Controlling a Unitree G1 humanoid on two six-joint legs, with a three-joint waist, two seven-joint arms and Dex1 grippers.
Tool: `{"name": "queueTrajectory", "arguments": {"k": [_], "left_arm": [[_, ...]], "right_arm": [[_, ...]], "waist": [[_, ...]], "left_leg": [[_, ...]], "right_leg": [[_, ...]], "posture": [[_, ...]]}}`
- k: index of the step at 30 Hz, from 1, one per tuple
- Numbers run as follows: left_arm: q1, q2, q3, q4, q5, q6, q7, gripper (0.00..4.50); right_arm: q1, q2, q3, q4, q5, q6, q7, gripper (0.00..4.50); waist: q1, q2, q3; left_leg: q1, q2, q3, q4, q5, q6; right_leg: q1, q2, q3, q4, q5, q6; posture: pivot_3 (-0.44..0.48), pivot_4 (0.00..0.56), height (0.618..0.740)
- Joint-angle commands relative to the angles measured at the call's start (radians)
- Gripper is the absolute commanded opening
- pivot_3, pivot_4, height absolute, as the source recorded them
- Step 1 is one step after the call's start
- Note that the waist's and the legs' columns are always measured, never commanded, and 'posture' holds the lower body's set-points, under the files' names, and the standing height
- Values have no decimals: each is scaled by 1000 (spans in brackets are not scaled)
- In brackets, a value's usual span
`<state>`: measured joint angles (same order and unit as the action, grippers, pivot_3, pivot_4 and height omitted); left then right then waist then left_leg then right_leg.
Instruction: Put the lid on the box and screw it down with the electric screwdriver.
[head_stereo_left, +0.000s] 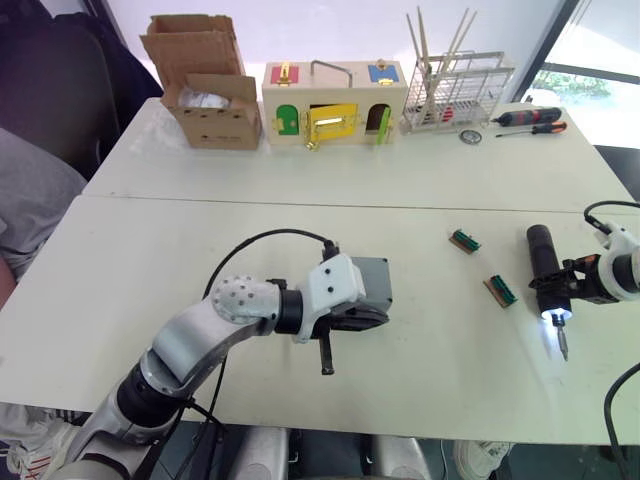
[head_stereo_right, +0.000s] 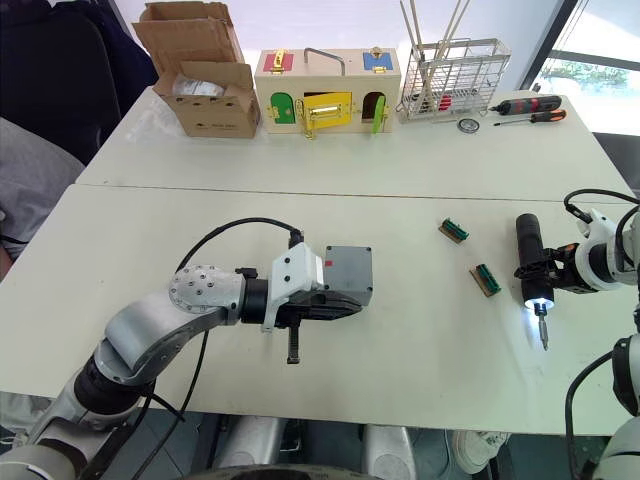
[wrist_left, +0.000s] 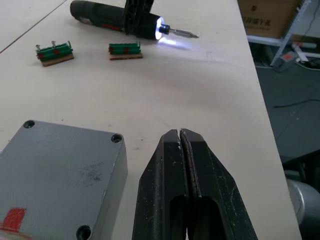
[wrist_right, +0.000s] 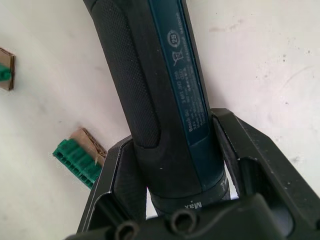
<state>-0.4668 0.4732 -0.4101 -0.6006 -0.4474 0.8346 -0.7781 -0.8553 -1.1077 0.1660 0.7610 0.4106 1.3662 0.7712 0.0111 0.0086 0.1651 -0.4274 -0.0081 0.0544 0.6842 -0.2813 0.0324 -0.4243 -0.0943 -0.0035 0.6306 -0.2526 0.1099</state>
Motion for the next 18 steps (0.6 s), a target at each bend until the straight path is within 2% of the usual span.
{"name": "queueTrajectory", "arguments": {"k": [1,3,8,11,15,18], "left_arm": [[-11,1,15,-15,0,-24,1,0],[-13,0,15,-11,1,-24,1,0],[-13,2,31,-8,-9,-19,-1,0],[-11,5,52,-7,-24,-13,-3,0],[-16,14,83,33,-9,-17,10,0],[-19,32,120,68,2,-26,23,0]], "right_arm": [[7,-1,-28,18,-48,-51,3,1959],[24,-2,-23,13,-62,-70,19,2866],[63,-11,-6,-41,-112,-149,42,4484],[82,-28,-9,-117,-127,-193,78,4484],[24,-46,-106,-206,-140,-280,42,4484],[34,-65,-158,-344,-144,-323,19,4484]], "waist": [[0,0,0],[1,0,0],[2,-3,-1],[1,-3,-1],[-1,-1,0],[0,-1,0]], "left_leg": [[0,0,0,0,0,0],[0,0,0,0,0,0],[2,0,-1,1,0,0],[2,0,-2,1,0,0],[2,0,-1,1,0,0],[2,1,-2,0,1,-1]], "right_leg": [[0,0,0,0,0,0],[1,0,0,0,0,0],[4,0,0,-1,0,0],[4,0,0,-1,0,0],[3,0,0,0,0,1],[2,1,0,0,0,1]], "posture": [[0,150,731],[0,150,731],[0,150,731],[0,150,731],[0,150,731],[0,150,731]]}}
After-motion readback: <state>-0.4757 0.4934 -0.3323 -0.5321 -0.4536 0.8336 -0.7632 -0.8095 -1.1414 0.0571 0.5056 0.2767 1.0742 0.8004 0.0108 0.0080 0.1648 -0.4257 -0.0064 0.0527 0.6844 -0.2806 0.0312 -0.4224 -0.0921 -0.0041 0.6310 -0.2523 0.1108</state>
